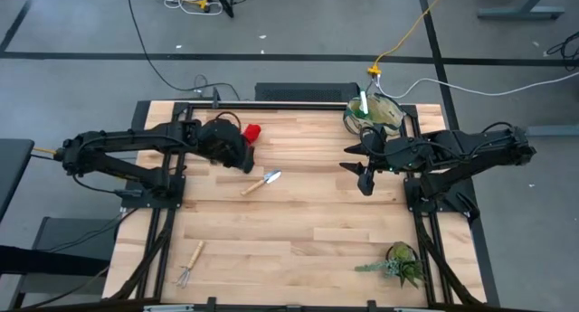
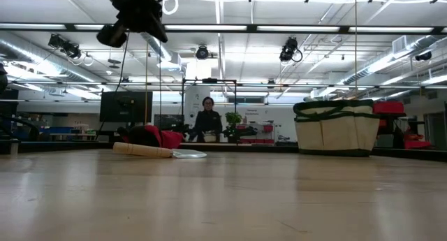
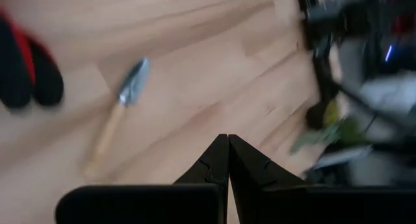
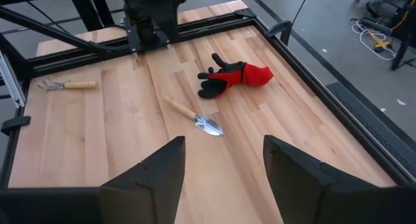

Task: Pick & Place Garden tools in Gardening bag
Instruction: Put the brown trowel into the gardening bag

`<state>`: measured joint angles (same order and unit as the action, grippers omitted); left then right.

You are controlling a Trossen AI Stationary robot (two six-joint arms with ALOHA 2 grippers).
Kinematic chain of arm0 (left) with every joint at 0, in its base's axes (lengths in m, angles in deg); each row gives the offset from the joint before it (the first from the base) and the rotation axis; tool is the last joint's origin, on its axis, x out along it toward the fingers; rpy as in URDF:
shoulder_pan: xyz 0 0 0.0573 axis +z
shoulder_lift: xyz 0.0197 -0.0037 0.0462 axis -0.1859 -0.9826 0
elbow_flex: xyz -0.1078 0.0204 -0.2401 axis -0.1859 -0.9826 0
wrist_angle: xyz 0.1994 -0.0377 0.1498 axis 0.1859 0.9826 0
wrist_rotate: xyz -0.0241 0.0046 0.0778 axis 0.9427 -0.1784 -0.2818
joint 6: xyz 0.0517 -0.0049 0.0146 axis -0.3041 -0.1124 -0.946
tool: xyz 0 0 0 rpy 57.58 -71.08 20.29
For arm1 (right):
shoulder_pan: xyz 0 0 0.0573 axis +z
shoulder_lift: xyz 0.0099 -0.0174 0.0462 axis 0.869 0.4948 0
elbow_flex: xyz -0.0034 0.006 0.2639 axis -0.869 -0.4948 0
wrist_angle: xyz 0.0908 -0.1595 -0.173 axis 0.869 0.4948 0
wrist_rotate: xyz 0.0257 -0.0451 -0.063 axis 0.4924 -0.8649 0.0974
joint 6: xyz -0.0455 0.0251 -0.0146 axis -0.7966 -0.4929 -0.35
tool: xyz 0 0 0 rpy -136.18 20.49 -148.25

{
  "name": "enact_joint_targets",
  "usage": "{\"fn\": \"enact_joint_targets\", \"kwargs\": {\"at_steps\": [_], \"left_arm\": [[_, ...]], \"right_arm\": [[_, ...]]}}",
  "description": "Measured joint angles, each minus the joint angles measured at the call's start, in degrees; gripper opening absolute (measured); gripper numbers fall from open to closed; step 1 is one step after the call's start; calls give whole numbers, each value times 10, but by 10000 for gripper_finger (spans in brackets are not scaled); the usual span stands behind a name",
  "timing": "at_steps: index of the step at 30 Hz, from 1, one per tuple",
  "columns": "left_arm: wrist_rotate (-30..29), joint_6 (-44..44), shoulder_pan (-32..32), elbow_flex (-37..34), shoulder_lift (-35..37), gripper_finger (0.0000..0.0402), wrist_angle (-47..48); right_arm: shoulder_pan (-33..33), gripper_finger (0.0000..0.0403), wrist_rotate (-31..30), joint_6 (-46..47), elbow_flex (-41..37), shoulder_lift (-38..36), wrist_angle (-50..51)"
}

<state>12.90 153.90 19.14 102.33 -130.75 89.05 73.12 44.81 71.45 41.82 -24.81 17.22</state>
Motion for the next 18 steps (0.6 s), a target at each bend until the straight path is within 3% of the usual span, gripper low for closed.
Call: {"fn": "enact_joint_targets", "kwargs": {"at_steps": [5, 18], "left_arm": [[0, 174, 0, 0, 0, 12, 4], [-37, 365, -34, 0, -16, 12, 71]], "right_arm": [[0, 207, 0, -8, 0, 0, 0], [0, 207, -10, -21, 0, 0, 0]]}}
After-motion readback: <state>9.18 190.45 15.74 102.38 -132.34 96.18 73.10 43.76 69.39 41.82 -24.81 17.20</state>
